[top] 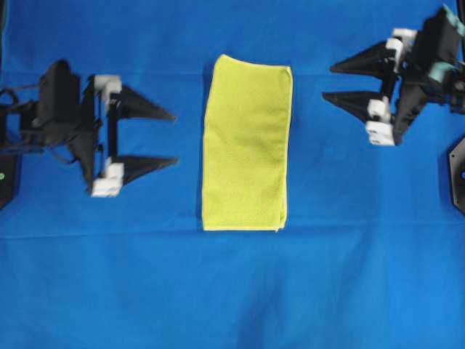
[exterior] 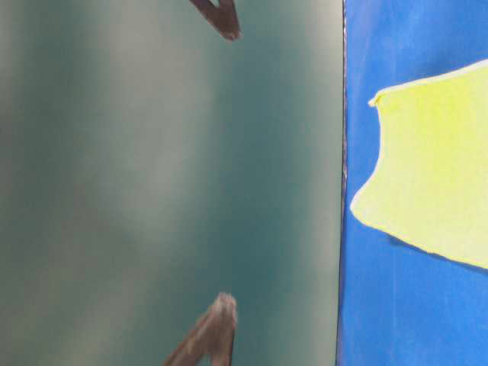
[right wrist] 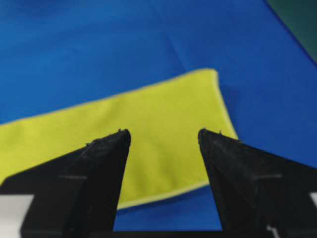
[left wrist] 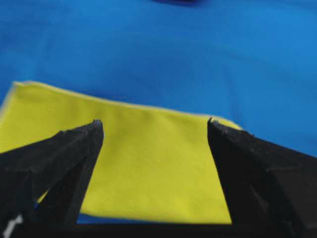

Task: Fold the yellow towel.
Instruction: 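Pinch the strip's top corners with left and right grippers, then fold the top end down onto the bottom half of the strip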

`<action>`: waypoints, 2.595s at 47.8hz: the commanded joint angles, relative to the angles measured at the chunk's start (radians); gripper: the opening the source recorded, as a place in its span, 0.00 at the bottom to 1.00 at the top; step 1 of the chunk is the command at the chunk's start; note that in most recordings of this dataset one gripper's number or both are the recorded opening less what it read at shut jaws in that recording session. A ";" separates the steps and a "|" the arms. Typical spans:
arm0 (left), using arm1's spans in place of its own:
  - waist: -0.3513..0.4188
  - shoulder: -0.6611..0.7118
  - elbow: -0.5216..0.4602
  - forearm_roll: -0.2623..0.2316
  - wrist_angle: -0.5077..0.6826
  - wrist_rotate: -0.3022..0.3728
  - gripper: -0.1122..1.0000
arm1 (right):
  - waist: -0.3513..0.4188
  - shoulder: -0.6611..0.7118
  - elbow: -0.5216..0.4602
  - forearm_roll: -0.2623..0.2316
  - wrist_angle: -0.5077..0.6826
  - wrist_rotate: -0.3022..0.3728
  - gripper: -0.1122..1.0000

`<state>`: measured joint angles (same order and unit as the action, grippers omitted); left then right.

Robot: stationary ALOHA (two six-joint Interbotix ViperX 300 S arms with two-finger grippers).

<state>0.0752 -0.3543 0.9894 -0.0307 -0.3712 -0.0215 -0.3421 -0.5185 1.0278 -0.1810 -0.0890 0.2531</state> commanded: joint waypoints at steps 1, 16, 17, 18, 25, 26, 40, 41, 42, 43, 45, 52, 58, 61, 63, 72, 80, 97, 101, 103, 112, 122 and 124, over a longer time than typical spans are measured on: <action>0.061 0.049 -0.067 0.002 0.006 0.014 0.83 | -0.034 0.051 -0.061 -0.003 0.048 -0.008 0.65; 0.190 0.285 -0.261 0.002 0.040 0.051 0.83 | -0.110 0.282 -0.201 -0.044 0.135 -0.011 0.65; 0.195 0.302 -0.272 0.002 0.038 0.051 0.83 | -0.110 0.298 -0.210 -0.046 0.135 -0.011 0.65; 0.201 0.321 -0.279 0.002 0.038 0.051 0.83 | -0.112 0.311 -0.216 -0.049 0.135 -0.011 0.65; 0.252 0.434 -0.319 0.000 0.038 0.051 0.83 | -0.129 0.420 -0.268 -0.055 0.133 -0.011 0.65; 0.258 0.448 -0.322 0.002 0.038 0.051 0.83 | -0.132 0.434 -0.276 -0.057 0.133 -0.011 0.65; 0.334 0.578 -0.327 0.002 -0.005 0.049 0.83 | -0.143 0.594 -0.328 -0.058 0.117 -0.011 0.65; 0.337 0.584 -0.327 0.000 -0.009 0.049 0.83 | -0.143 0.601 -0.330 -0.057 0.114 -0.011 0.65; 0.341 0.592 -0.328 0.000 -0.012 0.049 0.83 | -0.144 0.609 -0.331 -0.058 0.112 -0.011 0.65; 0.344 0.600 -0.328 0.000 -0.017 0.049 0.83 | -0.146 0.617 -0.331 -0.057 0.112 -0.011 0.65; 0.348 0.614 -0.328 0.000 -0.025 0.049 0.83 | -0.146 0.630 -0.334 -0.057 0.109 -0.011 0.65; 0.354 0.649 -0.327 0.000 -0.028 0.048 0.81 | -0.146 0.657 -0.339 -0.055 0.107 -0.008 0.65; 0.362 0.650 -0.319 0.000 -0.025 0.048 0.81 | -0.146 0.660 -0.339 -0.055 0.107 -0.006 0.65; 0.368 0.649 -0.313 0.000 -0.023 0.048 0.80 | -0.146 0.660 -0.339 -0.055 0.107 -0.006 0.65; 0.374 0.650 -0.310 0.000 -0.023 0.046 0.78 | -0.146 0.660 -0.339 -0.054 0.107 -0.005 0.65; 0.379 0.657 -0.308 0.000 -0.021 0.046 0.65 | -0.144 0.663 -0.337 -0.052 0.106 0.000 0.65; 0.371 0.664 -0.311 0.000 -0.021 0.046 0.57 | -0.137 0.670 -0.337 -0.054 0.106 -0.002 0.62; 0.331 0.667 -0.313 0.000 -0.017 0.049 0.24 | -0.098 0.676 -0.333 -0.057 0.106 -0.011 0.15; 0.328 0.666 -0.308 0.002 -0.017 0.049 0.13 | -0.098 0.675 -0.334 -0.057 0.106 -0.011 0.15; 0.327 0.664 -0.307 0.000 -0.017 0.049 0.13 | -0.098 0.676 -0.336 -0.057 0.106 -0.011 0.15; 0.327 0.643 -0.310 0.000 -0.017 0.052 0.13 | -0.100 0.666 -0.344 -0.058 0.110 -0.011 0.15; 0.327 0.565 -0.308 0.002 -0.003 0.064 0.13 | -0.100 0.588 -0.344 -0.057 0.133 -0.011 0.15; 0.327 0.555 -0.307 0.002 0.003 0.069 0.13 | -0.100 0.577 -0.342 -0.057 0.135 -0.011 0.15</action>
<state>0.4050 0.2516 0.6872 -0.0307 -0.3728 0.0430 -0.4418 0.1043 0.6995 -0.2362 0.0445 0.2439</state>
